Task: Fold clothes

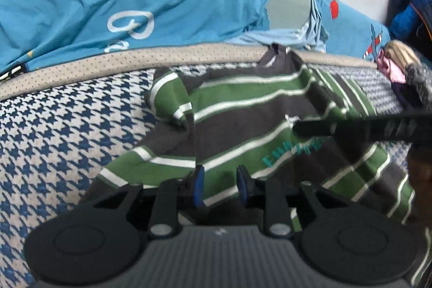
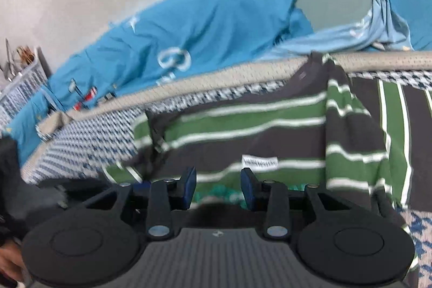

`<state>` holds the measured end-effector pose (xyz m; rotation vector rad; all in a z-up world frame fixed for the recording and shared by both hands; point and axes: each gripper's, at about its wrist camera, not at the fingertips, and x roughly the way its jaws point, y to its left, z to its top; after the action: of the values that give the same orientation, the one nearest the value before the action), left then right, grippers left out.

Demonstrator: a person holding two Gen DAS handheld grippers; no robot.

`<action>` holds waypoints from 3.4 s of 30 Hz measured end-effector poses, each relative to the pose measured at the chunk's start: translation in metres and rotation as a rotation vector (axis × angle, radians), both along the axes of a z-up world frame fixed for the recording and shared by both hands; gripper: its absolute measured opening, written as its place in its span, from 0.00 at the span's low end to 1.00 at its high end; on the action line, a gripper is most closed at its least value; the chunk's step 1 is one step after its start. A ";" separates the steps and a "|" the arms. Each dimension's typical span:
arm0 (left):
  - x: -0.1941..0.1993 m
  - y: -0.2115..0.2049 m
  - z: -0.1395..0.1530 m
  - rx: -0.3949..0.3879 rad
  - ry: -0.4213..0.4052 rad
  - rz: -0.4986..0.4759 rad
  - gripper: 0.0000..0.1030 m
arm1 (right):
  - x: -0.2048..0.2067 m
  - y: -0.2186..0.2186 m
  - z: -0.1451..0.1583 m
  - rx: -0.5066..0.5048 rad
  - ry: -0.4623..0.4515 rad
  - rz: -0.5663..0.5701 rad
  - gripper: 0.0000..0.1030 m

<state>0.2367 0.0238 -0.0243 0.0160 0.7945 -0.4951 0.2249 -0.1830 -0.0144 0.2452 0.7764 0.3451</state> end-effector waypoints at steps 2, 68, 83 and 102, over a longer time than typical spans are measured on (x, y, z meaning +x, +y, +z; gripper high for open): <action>0.001 0.002 0.005 -0.013 -0.013 0.017 0.38 | 0.000 0.001 -0.005 -0.013 0.018 0.001 0.35; -0.008 -0.038 -0.012 -0.032 -0.012 -0.106 0.12 | 0.025 0.005 -0.005 0.037 -0.048 0.096 0.35; -0.010 -0.038 -0.014 -0.043 -0.004 -0.107 0.16 | 0.018 0.002 0.008 0.039 -0.140 0.107 0.29; -0.020 -0.034 -0.010 -0.024 0.015 -0.133 0.17 | 0.016 0.036 -0.028 -0.254 -0.190 0.214 0.07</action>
<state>0.2162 -0.0103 -0.0346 0.0435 0.8051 -0.6308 0.2408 -0.1466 -0.0427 -0.1091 0.6516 0.4599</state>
